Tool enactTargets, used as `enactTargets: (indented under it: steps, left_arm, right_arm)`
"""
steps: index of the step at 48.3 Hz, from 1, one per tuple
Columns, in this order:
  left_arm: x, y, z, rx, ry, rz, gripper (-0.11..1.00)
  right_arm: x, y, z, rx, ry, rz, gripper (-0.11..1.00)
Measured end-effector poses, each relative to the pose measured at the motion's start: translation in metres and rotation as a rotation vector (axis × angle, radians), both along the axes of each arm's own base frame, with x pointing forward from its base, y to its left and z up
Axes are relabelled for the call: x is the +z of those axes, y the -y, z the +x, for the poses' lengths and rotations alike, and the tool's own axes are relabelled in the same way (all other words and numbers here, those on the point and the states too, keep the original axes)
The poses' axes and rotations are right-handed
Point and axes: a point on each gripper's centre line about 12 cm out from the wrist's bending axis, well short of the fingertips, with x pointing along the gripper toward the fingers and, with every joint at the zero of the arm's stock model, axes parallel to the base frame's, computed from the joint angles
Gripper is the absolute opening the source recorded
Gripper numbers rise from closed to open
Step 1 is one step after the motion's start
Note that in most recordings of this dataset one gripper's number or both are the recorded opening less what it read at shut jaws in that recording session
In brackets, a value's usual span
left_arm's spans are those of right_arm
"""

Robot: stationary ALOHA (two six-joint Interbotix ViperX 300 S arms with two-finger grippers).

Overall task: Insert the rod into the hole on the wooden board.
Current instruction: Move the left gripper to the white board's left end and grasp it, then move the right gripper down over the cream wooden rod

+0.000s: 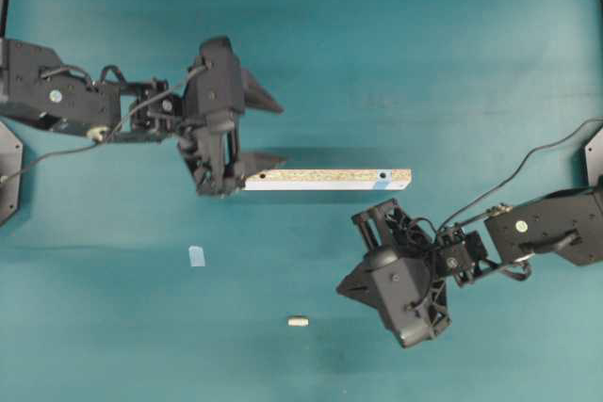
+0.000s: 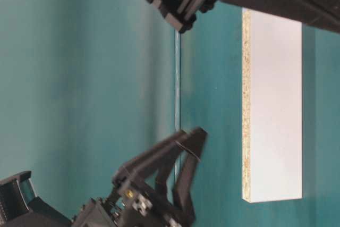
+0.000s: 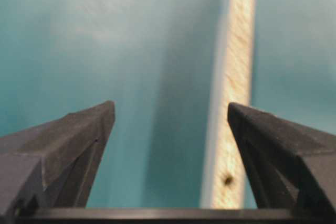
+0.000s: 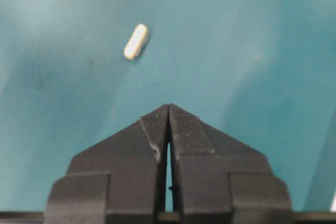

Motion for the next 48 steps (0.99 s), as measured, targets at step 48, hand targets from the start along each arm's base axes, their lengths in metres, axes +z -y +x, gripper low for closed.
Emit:
enactTargets:
  steps: [48]
  left_arm:
    - [-0.052, 0.023, 0.023, -0.061, -0.074, 0.002, 1.00]
  right_arm:
    - [0.005, 0.003, 0.004, -0.161, -0.217, 0.062, -0.01]
